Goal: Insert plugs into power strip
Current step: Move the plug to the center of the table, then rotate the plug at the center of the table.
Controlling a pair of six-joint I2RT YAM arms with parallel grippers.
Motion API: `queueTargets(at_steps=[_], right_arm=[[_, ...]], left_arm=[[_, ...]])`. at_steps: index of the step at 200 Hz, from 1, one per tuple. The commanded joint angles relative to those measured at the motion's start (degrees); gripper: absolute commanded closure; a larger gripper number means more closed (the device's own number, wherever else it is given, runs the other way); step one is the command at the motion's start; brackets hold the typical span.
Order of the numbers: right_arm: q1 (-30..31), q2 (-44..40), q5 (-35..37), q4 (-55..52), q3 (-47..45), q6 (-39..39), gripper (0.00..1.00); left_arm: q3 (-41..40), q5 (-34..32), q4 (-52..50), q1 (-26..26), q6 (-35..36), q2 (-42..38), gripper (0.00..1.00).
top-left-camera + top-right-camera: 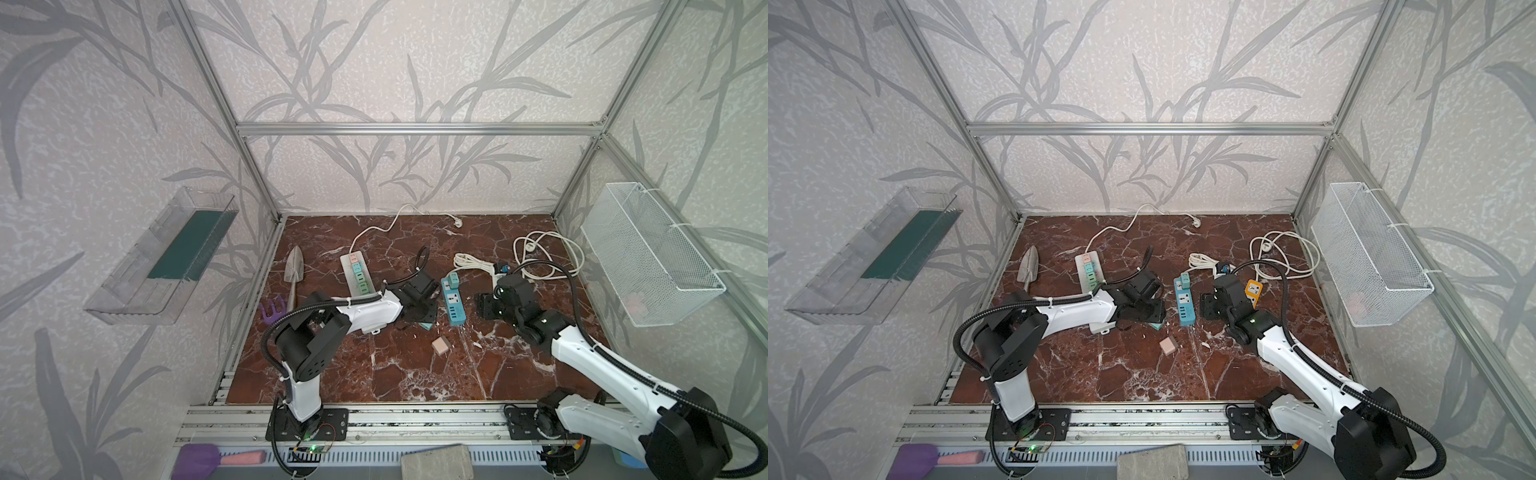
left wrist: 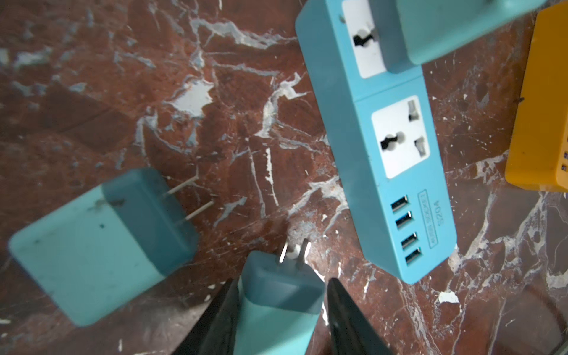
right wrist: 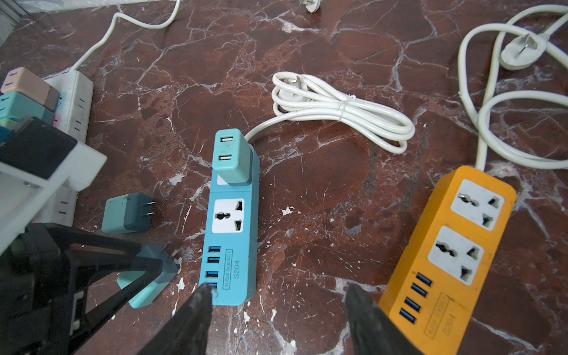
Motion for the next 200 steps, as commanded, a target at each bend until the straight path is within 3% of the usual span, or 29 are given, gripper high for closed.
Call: queueTargets(at_steps=[1, 45, 78, 132, 200], right_arm=[[-0.15, 0.02, 0.38, 1.02, -0.51, -0.87, 0.31], [-0.14, -0.07, 0.20, 1.09, -0.54, -0.88, 0.28], [-0.12, -0.37, 0.28, 1.06, -0.58, -0.94, 0.27], [-0.17, -0.79, 0.07, 1.06, -0.72, -1.03, 0.27], [-0.17, -1.11, -0.55, 1.08, -0.90, -1.02, 0.26]], left_arm=[[2.54, -3.13, -5.26, 0.11, 2.35, 1.04, 0.53], [3.81, -9.41, -10.31, 0.58, 6.66, -1.05, 0.48], [4.17, -8.47, -10.35, 1.62, 6.36, 0.15, 0.45], [2.05, -11.30, -4.11, 3.79, 3.65, 1.95, 0.41], [5.32, -11.95, 3.28, 8.02, 6.51, 6.00, 0.40]])
